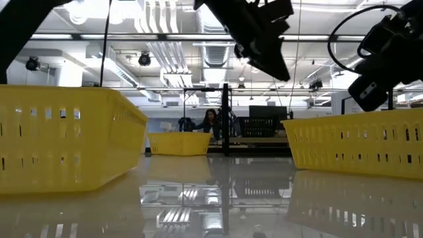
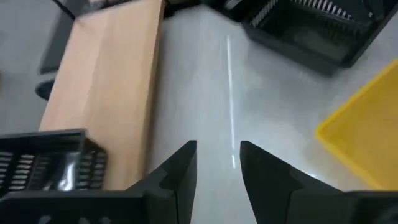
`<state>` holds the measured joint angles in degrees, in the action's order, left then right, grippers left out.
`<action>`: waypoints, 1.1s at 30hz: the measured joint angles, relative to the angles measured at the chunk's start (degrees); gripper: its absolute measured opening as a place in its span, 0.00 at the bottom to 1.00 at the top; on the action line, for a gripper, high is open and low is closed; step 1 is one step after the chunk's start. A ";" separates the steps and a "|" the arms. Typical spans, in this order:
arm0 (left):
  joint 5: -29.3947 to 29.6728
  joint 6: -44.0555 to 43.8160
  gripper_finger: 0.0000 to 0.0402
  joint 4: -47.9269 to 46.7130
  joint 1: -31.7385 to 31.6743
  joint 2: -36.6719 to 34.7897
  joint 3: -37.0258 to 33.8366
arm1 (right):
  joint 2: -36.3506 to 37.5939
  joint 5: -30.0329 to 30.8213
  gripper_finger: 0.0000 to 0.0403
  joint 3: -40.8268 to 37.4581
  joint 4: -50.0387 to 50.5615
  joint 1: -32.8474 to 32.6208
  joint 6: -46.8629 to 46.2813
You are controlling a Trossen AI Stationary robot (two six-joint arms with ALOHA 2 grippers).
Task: Stack baskets on shelf by color
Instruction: Put the bottom right white bin on the shelf
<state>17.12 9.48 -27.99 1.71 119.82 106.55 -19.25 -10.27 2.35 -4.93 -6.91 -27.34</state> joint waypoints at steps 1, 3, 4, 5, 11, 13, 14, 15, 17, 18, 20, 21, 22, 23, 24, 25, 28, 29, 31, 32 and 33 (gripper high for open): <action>1.77 -0.22 0.27 3.22 1.05 -0.44 -2.44 | -1.18 -0.69 0.02 -0.02 -2.45 -0.10 0.51; 5.26 -1.53 0.27 7.69 2.87 -0.97 -7.07 | -3.88 -2.02 0.02 -0.04 -7.92 -0.60 1.46; 6.88 -2.41 0.27 10.27 3.64 -1.18 -8.93 | -5.02 -2.25 0.02 0.11 -9.85 -1.01 1.68; 8.38 -3.45 0.27 12.07 4.33 -1.55 -10.87 | -5.95 -2.23 0.02 0.70 -10.02 -1.51 1.93; 13.16 -12.21 0.27 17.03 7.42 -3.83 -18.14 | -12.36 7.45 0.02 13.55 7.67 -9.53 6.36; 13.58 -14.47 0.27 17.65 8.06 -4.33 -20.02 | -15.47 12.75 0.02 19.01 14.15 -14.59 7.23; 13.89 -15.45 0.27 17.71 8.37 -4.48 -20.76 | -16.95 15.02 0.02 21.63 17.62 -17.45 7.18; 14.63 -16.41 0.27 18.12 8.70 -4.56 -21.49 | -18.91 17.24 0.02 24.15 20.29 -20.51 6.78; 15.33 -16.75 0.27 19.00 9.36 -4.63 -22.47 | -23.22 21.64 0.02 28.94 24.02 -27.15 4.39; 15.83 -16.80 0.27 19.19 9.75 -4.64 -22.65 | -25.74 23.87 0.02 31.02 25.93 -30.47 3.13; 16.53 -17.39 0.27 19.39 10.54 -4.64 -22.72 | -31.31 27.67 0.02 35.61 28.43 -37.03 0.24; 16.66 -17.94 0.27 19.69 10.82 -4.64 -22.72 | -34.34 29.03 0.02 38.03 29.82 -40.04 -1.64; 16.81 -18.17 0.27 20.00 11.11 -4.68 -22.75 | -37.46 29.99 0.02 40.48 32.01 -42.83 -3.46; 16.95 -18.27 0.27 20.41 11.41 -4.68 -22.86 | -40.93 30.56 0.02 43.14 34.75 -45.40 -5.48; 17.26 -18.28 0.27 20.47 11.76 -4.68 -22.93 | -44.27 30.94 0.02 46.14 37.69 -47.64 -7.56; 17.84 -18.21 0.27 20.41 12.09 -4.68 -22.98 | -47.46 30.88 0.02 49.26 40.64 -49.64 -9.75; 18.77 -18.16 0.27 20.37 12.88 -4.68 -22.98 | -56.48 30.75 0.02 59.27 52.86 -54.80 -18.47; 18.84 -18.17 0.27 20.42 13.04 -4.68 -22.98 | -59.34 30.40 0.02 62.71 56.85 -56.14 -21.67; 18.84 -18.21 0.27 20.36 13.40 -4.71 -23.04 | -64.49 28.48 0.03 68.84 64.17 -58.34 -27.42; 18.85 -18.25 0.27 20.32 13.53 -4.69 -23.11 | -66.92 27.22 0.03 71.71 67.13 -59.12 -29.48; 18.87 -18.59 0.27 20.27 13.68 -4.69 -23.16 | -69.11 25.81 0.04 74.37 69.18 -59.79 -31.23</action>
<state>35.99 -9.10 -7.72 15.39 115.12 83.40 -88.36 15.54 76.71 64.25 -66.70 -58.57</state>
